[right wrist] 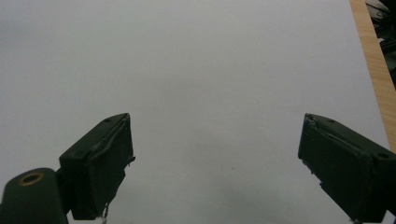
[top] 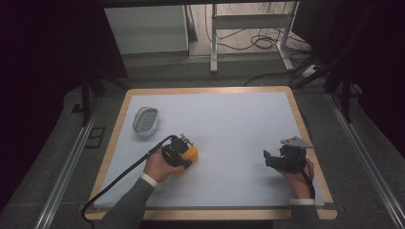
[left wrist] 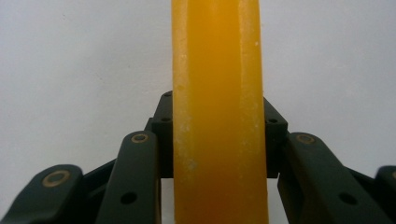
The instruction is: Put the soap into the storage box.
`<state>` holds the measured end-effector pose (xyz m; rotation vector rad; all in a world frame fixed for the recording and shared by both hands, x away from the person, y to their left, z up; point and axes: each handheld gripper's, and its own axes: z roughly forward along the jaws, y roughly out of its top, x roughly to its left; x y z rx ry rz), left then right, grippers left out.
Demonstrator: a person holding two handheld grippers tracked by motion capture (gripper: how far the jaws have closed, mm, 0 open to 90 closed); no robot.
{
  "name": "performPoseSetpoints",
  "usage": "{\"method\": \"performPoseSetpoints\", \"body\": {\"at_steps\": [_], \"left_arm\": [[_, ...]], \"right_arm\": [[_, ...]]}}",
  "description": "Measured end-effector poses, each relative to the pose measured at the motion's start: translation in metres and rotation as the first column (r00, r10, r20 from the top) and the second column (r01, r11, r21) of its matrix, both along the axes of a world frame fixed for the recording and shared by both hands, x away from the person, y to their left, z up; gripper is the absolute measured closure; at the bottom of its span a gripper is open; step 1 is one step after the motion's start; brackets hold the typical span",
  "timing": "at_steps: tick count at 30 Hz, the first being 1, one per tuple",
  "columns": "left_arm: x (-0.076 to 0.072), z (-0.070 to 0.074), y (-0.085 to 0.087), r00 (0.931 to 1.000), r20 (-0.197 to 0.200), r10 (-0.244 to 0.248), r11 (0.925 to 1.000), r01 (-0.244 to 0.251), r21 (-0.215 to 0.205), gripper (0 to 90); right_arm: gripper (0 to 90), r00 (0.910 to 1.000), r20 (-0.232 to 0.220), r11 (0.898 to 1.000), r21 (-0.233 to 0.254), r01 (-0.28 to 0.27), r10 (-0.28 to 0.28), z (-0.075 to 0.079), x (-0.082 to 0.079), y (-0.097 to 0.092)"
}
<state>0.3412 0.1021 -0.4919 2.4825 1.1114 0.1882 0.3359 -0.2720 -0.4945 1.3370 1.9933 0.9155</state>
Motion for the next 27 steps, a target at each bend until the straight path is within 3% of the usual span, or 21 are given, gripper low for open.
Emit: {"method": "performPoseSetpoints", "body": {"at_steps": [6,11,20,27], "left_arm": [[0.001,0.003,0.006,0.9999,-0.01,-0.009,1.0,0.009,-0.003,61.0],[0.001,0.016,0.017,0.9999,-0.002,-0.015,0.9993,0.015,-0.033,61.0],[0.006,0.036,0.041,0.9996,0.02,0.018,0.9981,-0.017,-0.059,61.0],[0.011,0.043,0.053,0.9991,0.024,0.035,0.997,-0.033,-0.069,61.0]], "right_arm": [[10.2,1.0,0.003,1.0,0.001,0.0,0.0,0.001,0.0,-0.001],[10.2,1.0,0.007,1.0,0.0,0.003,-0.003,0.001,-0.001,-0.001],[10.2,1.0,0.007,1.0,-0.001,0.005,-0.005,0.001,0.0,-0.001],[10.2,1.0,0.007,1.0,0.001,0.006,-0.006,0.001,0.0,-0.002]]}}
